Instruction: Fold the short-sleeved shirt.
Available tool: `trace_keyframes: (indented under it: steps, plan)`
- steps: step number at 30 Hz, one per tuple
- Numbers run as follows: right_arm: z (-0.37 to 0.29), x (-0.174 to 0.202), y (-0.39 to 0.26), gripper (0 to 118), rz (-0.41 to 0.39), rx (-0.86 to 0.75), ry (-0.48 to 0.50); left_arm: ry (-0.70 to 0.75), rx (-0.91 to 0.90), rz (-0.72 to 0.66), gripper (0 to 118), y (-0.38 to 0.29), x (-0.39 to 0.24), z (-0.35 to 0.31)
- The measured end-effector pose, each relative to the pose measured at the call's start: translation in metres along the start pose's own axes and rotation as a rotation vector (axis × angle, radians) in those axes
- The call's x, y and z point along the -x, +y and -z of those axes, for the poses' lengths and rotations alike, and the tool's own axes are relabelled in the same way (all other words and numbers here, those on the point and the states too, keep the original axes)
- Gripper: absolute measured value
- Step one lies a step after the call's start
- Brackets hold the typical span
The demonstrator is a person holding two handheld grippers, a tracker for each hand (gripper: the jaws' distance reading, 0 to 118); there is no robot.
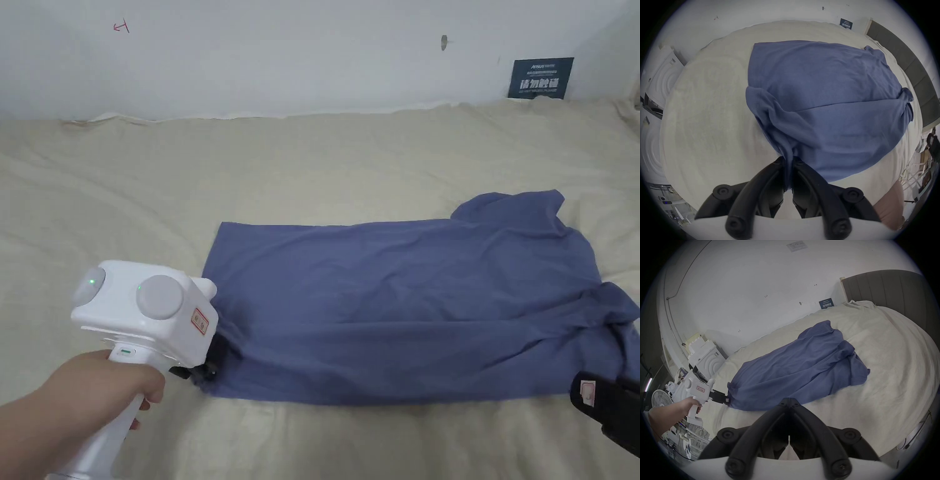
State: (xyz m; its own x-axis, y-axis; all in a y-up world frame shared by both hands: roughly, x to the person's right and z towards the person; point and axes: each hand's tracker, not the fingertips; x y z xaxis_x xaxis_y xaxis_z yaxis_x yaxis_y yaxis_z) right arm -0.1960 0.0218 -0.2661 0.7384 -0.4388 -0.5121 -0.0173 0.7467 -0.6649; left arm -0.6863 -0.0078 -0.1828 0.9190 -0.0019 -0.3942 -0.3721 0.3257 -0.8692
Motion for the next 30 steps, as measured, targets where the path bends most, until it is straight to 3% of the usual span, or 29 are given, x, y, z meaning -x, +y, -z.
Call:
trace_keyframes:
  steps: [2, 4, 8, 10, 13, 14, 15, 16, 17, 18, 19, 24, 26, 27, 28, 29, 30]
  plan:
    - [-0.006, -0.008, 0.007, 0, 0.014, -0.021, -0.001, -0.001, 0.004, -0.013, 9, 0.002, 0.002, 0.001]
    - [-0.01, -0.031, 0.03, 0, 0.085, -0.062, -0.014, 0.009, 0.003, -0.017, 9, 0.0, 0.004, 0.0]
    - [-0.004, -0.077, 0.084, 0, 0.212, -0.038, -0.131, 0.025, -0.01, 0.024, 9, -0.01, -0.003, -0.006]
    - [0.013, -0.091, 0.106, 0, 0.218, 0.097, -0.163, 0.032, -0.021, 0.044, 9, -0.013, -0.005, -0.009]
    - [0.045, -0.099, 0.125, 3, 0.144, 0.293, -0.172, -0.011, -0.086, 0.002, 9, -0.016, -0.003, -0.015]
    - [0.054, -0.097, 0.129, 21, 0.097, 0.342, -0.192, -0.041, -0.101, -0.034, 9, -0.015, 0.0, -0.016]
    - [0.062, -0.096, 0.132, 74, 0.052, 0.342, -0.206, -0.048, -0.099, -0.055, 9, -0.016, 0.002, -0.016]
    - [0.071, -0.096, 0.135, 109, 0.02, 0.367, -0.203, -0.041, -0.093, -0.054, 9, -0.016, 0.002, -0.016]
    - [0.08, -0.095, 0.133, 116, 0.017, 0.406, -0.206, -0.037, -0.088, -0.049, 9, -0.016, 0.002, -0.014]
    - [0.078, -0.095, 0.136, 109, 0.003, 0.328, -0.27, -0.03, -0.084, -0.04, 9, -0.017, 0.003, -0.013]
    - [0.085, -0.094, 0.134, 109, -0.007, 0.387, -0.24, -0.021, -0.079, -0.026, 9, -0.018, 0.002, -0.012]
    - [0.12, -0.104, 0.132, 110, -0.014, 0.449, -0.355, -0.024, -0.099, -0.03, 9, -0.021, 0.003, -0.013]
    - [0.133, -0.115, 0.128, 105, -0.015, 0.478, -0.391, -0.032, -0.09, -0.048, 9, -0.019, 0.008, -0.01]
    - [0.135, -0.117, 0.124, 85, -0.015, 0.481, -0.419, -0.044, -0.09, -0.06, 9, -0.019, 0.01, -0.009]
    - [0.135, -0.117, 0.12, 55, -0.013, 0.469, -0.419, -0.057, -0.093, -0.071, 9, -0.02, 0.012, -0.008]
    - [0.132, -0.112, 0.115, 14, -0.009, 0.465, -0.423, -0.064, -0.092, -0.08, 9, -0.02, 0.014, -0.006]
    - [0.132, -0.111, 0.112, 14, -0.01, 0.471, -0.424, -0.069, -0.086, -0.091, 9, -0.02, 0.016, -0.004]
